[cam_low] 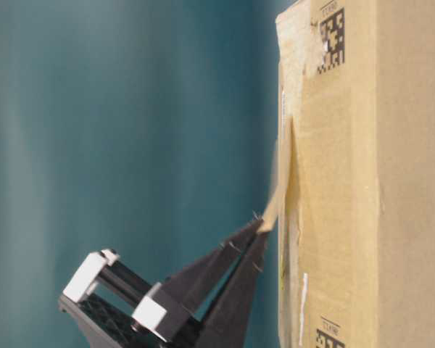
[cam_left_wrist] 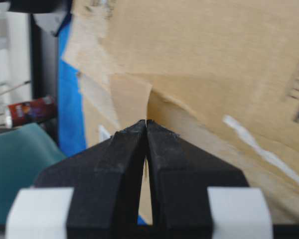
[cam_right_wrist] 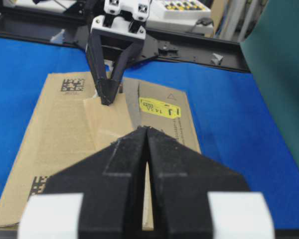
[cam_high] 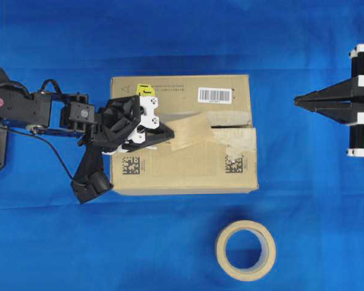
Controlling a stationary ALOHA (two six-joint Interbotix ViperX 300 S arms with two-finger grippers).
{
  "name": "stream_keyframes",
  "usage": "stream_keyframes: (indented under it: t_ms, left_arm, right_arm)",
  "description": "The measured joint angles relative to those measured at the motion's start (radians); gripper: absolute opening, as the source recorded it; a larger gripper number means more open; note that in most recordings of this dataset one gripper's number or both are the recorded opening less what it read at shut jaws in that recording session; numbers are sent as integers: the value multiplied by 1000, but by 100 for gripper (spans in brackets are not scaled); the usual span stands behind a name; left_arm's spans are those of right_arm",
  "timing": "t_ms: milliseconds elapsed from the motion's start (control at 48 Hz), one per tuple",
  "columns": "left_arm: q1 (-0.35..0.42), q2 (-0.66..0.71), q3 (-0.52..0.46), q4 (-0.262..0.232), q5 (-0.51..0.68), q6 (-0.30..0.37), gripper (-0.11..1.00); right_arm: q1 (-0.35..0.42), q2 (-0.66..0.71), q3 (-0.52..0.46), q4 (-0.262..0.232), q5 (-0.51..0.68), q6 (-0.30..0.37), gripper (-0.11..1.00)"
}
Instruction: Apply tape along the seams of the closed cardboard box to seal it securely.
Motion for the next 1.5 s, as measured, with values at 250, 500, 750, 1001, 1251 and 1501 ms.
stream_keyframes:
  t_ms: [250, 500, 750, 1001, 1251, 1501]
  left_arm:
    - [11, -2, 2, 0, 71, 51, 0]
    - [25, 2, 2, 0, 75, 67, 0]
    - [28, 18, 0, 0, 75, 71, 0]
    - [28, 32, -2, 0, 77, 71, 0]
    - [28, 34, -3, 0, 81, 71, 0]
    - [28, 32, -3, 0, 87, 71, 0]
  right_arm:
    - [-12, 43, 0, -2, -43, 0, 2]
    - [-17, 74, 0, -2, -48, 0, 2]
    - [-17, 117, -9, -2, -71, 6, 2]
    - [-17, 238, -64, 2, -103, 15, 2]
    - [-18, 420, -179, 12, -118, 28, 40]
    - [-17, 574, -293, 14, -115, 48, 47]
